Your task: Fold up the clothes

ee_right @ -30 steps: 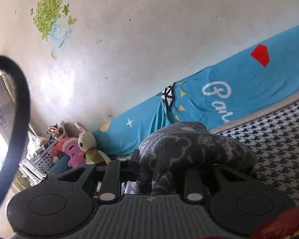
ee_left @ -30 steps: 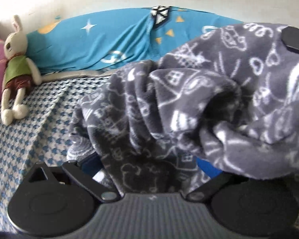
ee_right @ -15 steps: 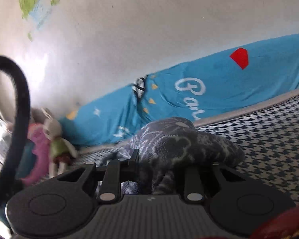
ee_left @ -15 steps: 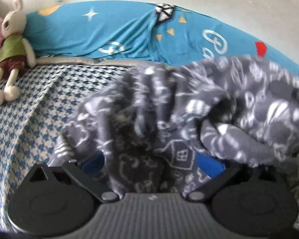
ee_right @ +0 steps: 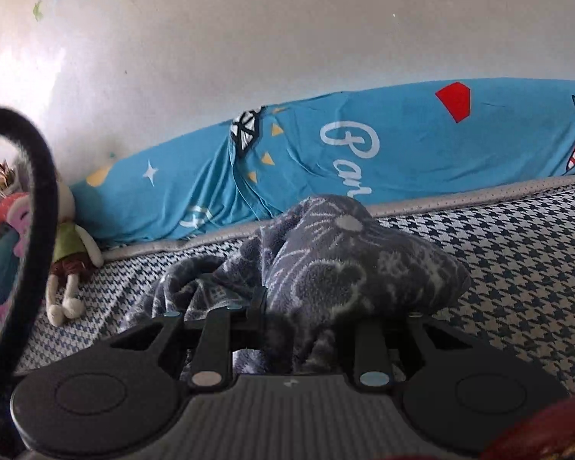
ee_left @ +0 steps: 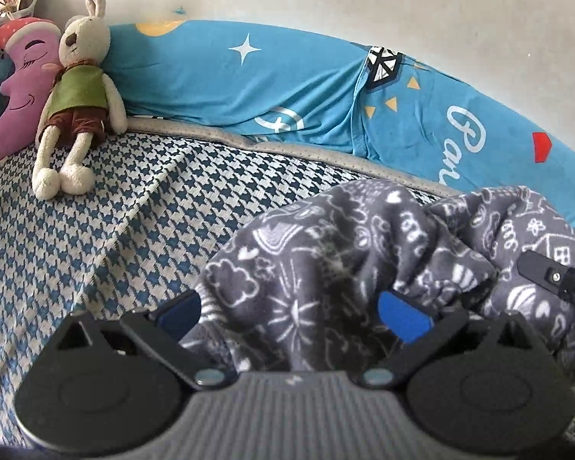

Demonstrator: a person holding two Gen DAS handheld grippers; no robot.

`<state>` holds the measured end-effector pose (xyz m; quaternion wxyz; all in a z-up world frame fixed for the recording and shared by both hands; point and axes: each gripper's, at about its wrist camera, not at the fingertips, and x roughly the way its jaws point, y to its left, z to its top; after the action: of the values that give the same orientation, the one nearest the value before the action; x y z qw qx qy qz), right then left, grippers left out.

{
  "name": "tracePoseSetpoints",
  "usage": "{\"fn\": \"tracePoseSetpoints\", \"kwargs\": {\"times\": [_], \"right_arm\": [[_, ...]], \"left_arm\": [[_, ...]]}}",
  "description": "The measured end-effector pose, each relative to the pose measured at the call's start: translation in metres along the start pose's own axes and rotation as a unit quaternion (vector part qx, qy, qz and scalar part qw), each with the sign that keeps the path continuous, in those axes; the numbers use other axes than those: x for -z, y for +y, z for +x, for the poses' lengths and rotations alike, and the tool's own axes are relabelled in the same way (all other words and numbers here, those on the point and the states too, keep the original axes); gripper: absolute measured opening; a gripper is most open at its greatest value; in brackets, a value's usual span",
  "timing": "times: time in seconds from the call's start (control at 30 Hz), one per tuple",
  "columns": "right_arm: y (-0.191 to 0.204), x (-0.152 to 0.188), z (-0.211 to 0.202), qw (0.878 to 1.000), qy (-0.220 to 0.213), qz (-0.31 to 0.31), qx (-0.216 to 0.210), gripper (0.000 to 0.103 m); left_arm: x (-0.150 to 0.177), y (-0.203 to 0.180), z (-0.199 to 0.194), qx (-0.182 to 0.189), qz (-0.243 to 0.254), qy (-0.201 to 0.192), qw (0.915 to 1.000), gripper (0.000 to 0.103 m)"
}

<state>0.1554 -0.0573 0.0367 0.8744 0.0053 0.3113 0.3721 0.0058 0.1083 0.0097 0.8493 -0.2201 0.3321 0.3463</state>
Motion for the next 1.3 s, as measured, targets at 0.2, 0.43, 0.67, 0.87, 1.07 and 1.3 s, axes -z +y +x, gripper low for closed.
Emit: {"fn": "tracePoseSetpoints", "kwargs": {"times": [0.2,0.43,0.67,0.87,1.07,1.3], "right_arm": [[0.009,0.0,0.003,1.0,0.013,-0.011,0.02,0.028],[0.018,0.001,0.003,0.999,0.018,-0.021,0.033,0.028],[0.026,0.001,0.004,0.999,0.023,-0.031,0.038,0.028],[0.043,0.007,0.009,0.997,0.025,-0.065,0.044,0.028],[0.06,0.015,0.015,0.995,0.036,-0.091,0.033,0.028],[0.076,0.024,0.022,0.99,0.059,-0.126,0.005,0.03]], "left_arm": [[0.001,0.001,0.002,-0.006,0.001,0.004,1.0,0.103],[0.001,0.006,0.0,-0.01,0.001,0.003,0.9999,0.103],[0.0,0.014,-0.002,-0.011,-0.002,0.0,0.9999,0.103],[-0.006,0.024,-0.007,-0.017,-0.008,-0.002,0.9998,0.103],[-0.011,0.038,-0.009,-0.027,-0.017,-0.003,0.9995,0.103],[-0.014,0.055,-0.01,-0.035,-0.027,0.0,0.999,0.103]]}}
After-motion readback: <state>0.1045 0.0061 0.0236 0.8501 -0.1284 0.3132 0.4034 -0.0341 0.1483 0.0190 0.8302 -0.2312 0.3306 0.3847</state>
